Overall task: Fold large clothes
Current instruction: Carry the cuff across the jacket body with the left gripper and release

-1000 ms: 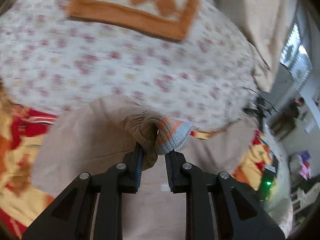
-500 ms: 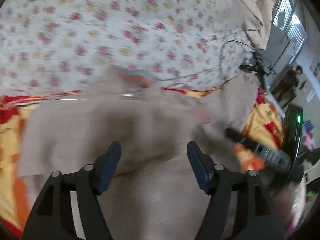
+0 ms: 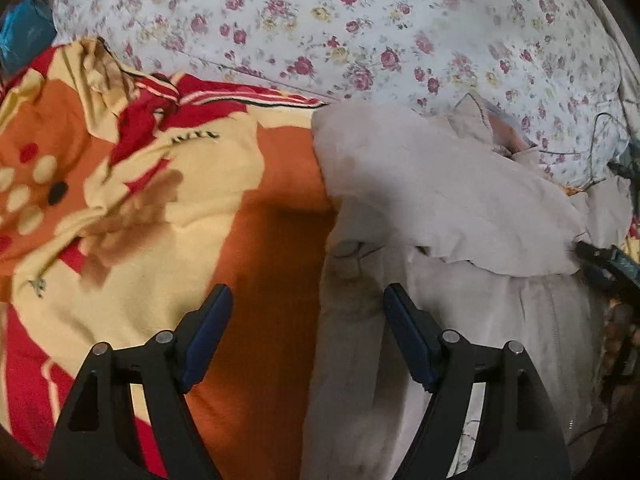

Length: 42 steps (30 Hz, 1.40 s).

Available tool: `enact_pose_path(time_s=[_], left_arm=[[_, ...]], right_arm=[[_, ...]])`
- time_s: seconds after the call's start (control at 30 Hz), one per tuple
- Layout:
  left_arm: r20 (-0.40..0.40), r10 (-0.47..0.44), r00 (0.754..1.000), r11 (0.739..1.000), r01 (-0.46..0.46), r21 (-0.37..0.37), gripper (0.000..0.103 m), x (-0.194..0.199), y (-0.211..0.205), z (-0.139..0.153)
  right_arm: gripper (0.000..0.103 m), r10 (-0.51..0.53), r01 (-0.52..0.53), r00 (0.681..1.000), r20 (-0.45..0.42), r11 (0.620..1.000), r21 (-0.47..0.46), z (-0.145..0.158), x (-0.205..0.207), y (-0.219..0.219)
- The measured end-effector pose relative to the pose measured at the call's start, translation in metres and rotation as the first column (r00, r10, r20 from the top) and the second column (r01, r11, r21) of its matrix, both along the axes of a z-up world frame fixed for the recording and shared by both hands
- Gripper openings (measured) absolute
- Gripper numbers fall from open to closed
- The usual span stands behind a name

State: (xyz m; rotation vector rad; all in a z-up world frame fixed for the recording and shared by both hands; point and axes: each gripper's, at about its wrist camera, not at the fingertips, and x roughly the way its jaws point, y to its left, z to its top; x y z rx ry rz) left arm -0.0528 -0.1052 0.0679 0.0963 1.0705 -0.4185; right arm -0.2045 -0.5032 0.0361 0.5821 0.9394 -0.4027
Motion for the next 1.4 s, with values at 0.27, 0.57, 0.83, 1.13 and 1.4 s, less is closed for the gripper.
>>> enact_pose_path(time_s=[0.27,0.57,0.83,1.13,1.4], left_arm=[[0.084,0.111,0.99,0.991,-0.117,0.07,0.077,0.024,-0.013,-0.01],[0.027,0.124,0.992,0.99,-0.125,0.069,0.082,0.016,0.008,-0.019],[0.068,0.176,0.982,0.982,-0.18,0.058,0.082,-0.004,0.031,0.007],[0.06,0.139,0.988,0.99,-0.138,-0.016,0.082,0.002,0.0,0.023],[0.003,0.151,0.988,0.988,-0.151,0.002,0.082,0.022,-0.036,-0.024]], right_arm=[[0.056,0.002,0.0,0.999,0.032,0.998,-0.067,0.004,0.028,0.006],[0.031,0.055,-0.027,0.995,0.086,0.955,-0.295,0.04,0.009,0.014],[0.051,0.002,0.005,0.999,0.037,0.983,-0.185,0.046,-0.022,-0.005],[0.048,0.155,-0.134,0.985,0.073,0.962,-0.239,0.06,-0.001,0.02],[0.033,0.116,-0.125,0.992,-0.055,0.972,-0.198,-0.01,0.032,-0.01]])
